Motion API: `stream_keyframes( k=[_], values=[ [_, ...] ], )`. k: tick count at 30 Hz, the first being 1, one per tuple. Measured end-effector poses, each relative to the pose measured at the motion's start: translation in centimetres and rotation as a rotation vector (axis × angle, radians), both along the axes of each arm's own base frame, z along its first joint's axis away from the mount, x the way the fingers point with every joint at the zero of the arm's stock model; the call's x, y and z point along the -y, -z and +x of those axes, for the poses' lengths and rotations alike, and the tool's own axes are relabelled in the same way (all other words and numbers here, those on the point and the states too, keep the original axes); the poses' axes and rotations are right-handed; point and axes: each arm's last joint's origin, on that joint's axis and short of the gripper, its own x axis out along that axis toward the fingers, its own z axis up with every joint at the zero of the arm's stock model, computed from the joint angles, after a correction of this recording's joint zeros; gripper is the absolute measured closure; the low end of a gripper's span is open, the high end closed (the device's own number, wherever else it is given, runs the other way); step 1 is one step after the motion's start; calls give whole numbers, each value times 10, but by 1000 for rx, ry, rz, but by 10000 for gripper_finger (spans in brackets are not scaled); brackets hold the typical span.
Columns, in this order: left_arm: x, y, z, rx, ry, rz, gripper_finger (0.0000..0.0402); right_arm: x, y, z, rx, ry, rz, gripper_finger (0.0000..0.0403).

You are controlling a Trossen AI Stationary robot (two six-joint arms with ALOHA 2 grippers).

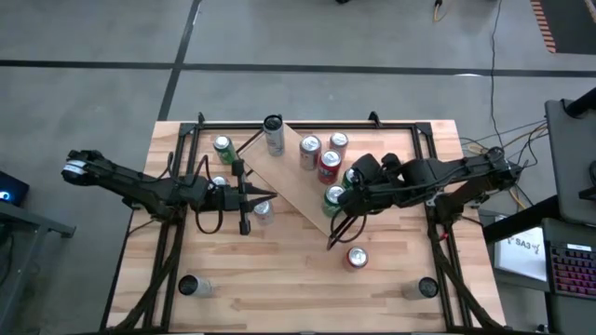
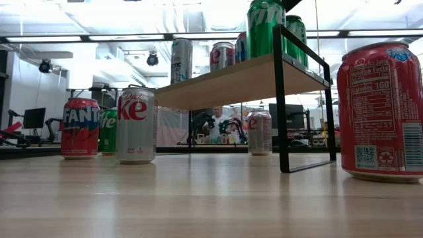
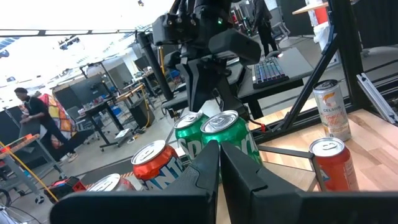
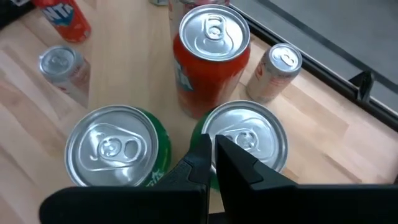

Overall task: Place canned beverage on shelf
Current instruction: Put the bottom green soda can on the shelf aligned with the other green soda

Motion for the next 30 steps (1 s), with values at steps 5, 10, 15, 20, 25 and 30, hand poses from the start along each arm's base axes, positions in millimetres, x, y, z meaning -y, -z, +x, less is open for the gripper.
stream_keyframes(
  k=[5,10,15,20,25,30],
  values=[
    [0,0,0,0,0,-1,401,-3,0,4,25,-15,-5,390],
    [0,0,0,0,0,-3,401,-12,-1,12,79,-81,-31,390],
    [0,0,0,0,0,-4,401,-18,0,28,128,-154,-45,390],
    [0,0,0,1,0,-7,401,-21,8,39,110,-189,-52,390],
    [0,0,0,1,0,-8,401,-23,14,44,94,-192,-20,390],
    [0,0,0,1,1,-8,401,-24,15,44,94,-191,8,390]
  ],
)
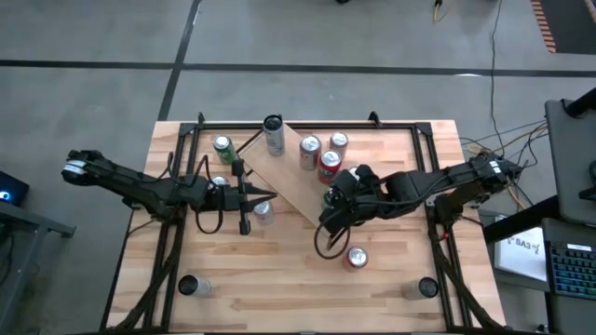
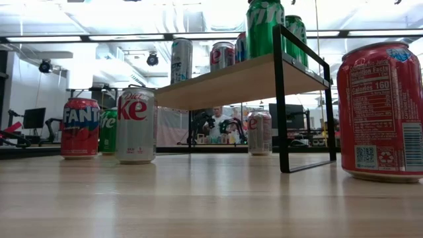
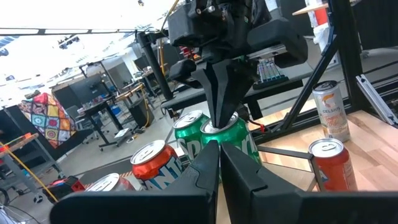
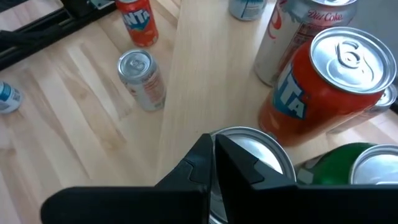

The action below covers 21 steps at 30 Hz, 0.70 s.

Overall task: Place canned beverage on shelf
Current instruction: Put the bottom green soda can on the shelf aligned with the other green soda

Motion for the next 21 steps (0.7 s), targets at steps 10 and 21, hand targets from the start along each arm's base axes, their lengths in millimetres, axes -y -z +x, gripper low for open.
stream_keyframes(
  k=[10,21],
  values=[
    [0,0,0,0,0,0,401,-4,0,-1,5,3,38,390],
    [0,0,0,0,0,0,401,-3,1,-5,-10,40,63,390]
  ],
)
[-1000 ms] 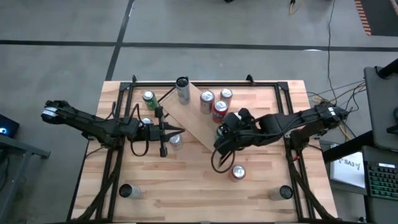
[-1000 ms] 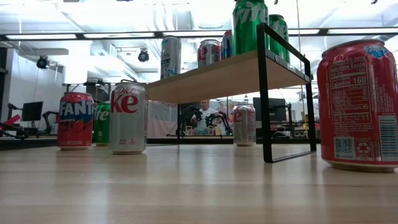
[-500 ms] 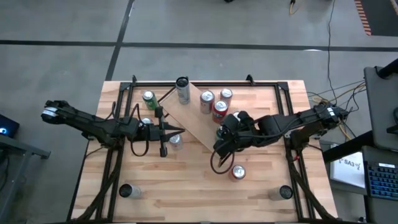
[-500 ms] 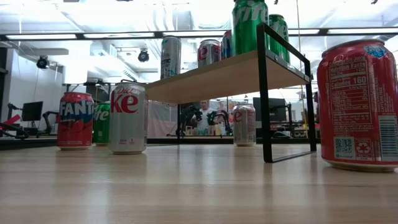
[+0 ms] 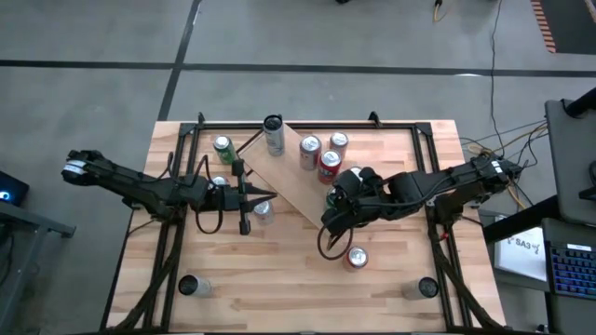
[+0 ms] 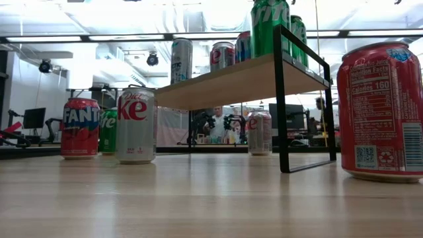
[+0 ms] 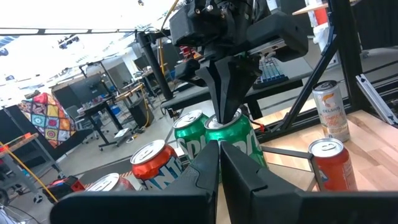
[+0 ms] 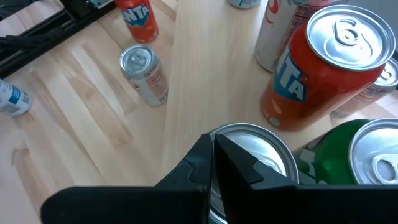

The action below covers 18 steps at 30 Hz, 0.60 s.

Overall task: Place canned beverage on shelf
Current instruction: Put the bottom green soda can on the shelf aligned with the other green soda

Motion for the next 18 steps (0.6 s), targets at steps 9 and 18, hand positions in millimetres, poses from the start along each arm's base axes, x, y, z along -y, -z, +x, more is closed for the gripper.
stream_keyframes(
  k=[9,18],
  values=[
    [0,0,0,0,0,0,401,-2,-4,-1,1,-23,-20,390],
    [0,0,0,0,1,-13,401,-7,-14,-2,33,-52,-68,390]
  ],
)
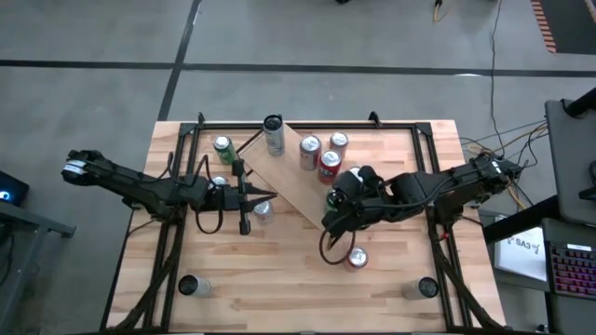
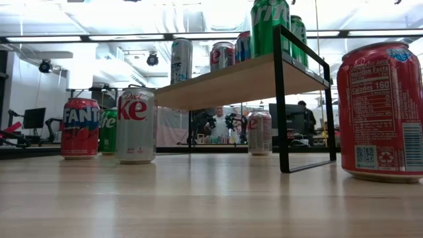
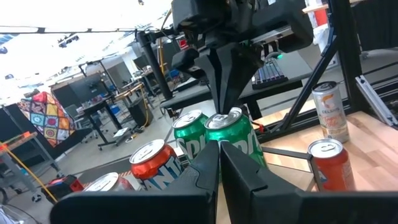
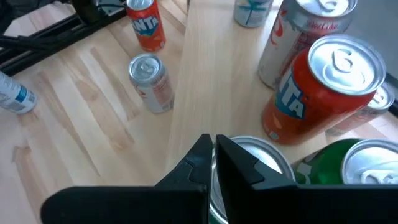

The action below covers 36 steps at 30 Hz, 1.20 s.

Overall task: Place canned beverage on shelf
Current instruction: Put the bottom green soda can on the shelf aligned with the other green soda, then put the blue soda can on the shelf aligned with the other blue soda can

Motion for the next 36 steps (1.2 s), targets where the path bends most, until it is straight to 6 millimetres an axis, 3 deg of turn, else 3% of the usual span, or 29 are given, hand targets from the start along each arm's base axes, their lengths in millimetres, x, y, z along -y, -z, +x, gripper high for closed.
stream_keyframes(
  k=[10,26,36],
  values=[
    [0,3,0,-21,5,-99,401,-20,-4,-3,2,-154,-77,390],
    [15,12,-4,-107,63,-242,401,-75,-9,-14,48,-620,-276,390],
    [27,-4,-5,-102,113,-255,401,-97,-9,-30,35,-778,-359,390]
  ],
)
